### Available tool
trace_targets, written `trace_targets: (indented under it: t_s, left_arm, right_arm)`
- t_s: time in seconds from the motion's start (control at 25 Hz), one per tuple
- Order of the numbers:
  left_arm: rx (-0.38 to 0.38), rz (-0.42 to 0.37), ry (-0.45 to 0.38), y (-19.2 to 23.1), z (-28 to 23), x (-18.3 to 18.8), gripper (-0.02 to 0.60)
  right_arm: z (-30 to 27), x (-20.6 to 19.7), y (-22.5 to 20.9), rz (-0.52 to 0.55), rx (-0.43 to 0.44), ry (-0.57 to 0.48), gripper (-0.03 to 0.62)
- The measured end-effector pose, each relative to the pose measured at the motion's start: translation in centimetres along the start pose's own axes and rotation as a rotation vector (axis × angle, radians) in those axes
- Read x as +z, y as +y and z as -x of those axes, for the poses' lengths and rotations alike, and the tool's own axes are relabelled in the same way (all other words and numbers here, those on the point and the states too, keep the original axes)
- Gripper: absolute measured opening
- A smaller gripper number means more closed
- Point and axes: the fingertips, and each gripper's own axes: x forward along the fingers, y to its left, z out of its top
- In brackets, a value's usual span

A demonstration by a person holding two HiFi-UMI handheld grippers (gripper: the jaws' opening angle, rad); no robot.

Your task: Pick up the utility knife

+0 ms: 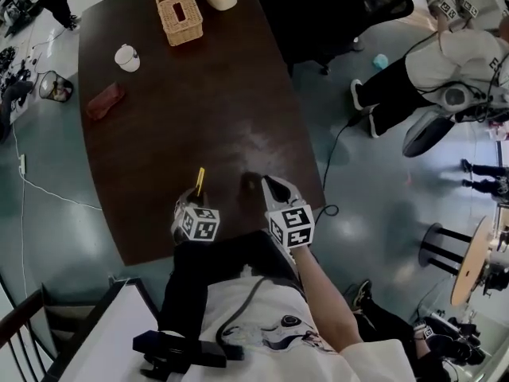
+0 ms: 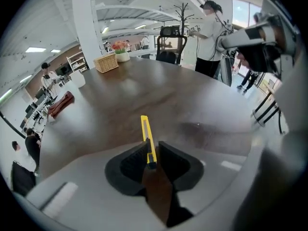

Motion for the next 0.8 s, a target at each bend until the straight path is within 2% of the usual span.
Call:
trace_targets:
  t_s: [0.24,0.44,0.68,0.8]
  left_arm:
    - [0.000,0.010,0.066,0.2,-0.6,-0.9,0.075]
    - [-0.025,0.039,0.081,0.0,-0.3,-0.9,0.061]
    - [-0.070,0.132,0.054,0.1,-0.4,-0.9,0.051]
    - [-0.087,0.177,-0.015,0.3,0.2,0.3,0.049]
  right_arm:
    - [0.0,-0.3,-0.5,-0.021,0.002,0.009,0.002]
    - [0.2,0.0,-0.6,-0.028,0.008,0.006,0.002]
    - [0.4,0.0,-0.4,-0.025,0.015,-0.001,0.002]
    - [0.5,0.5,-0.2,-0.022,0.016,-0.020,0.002]
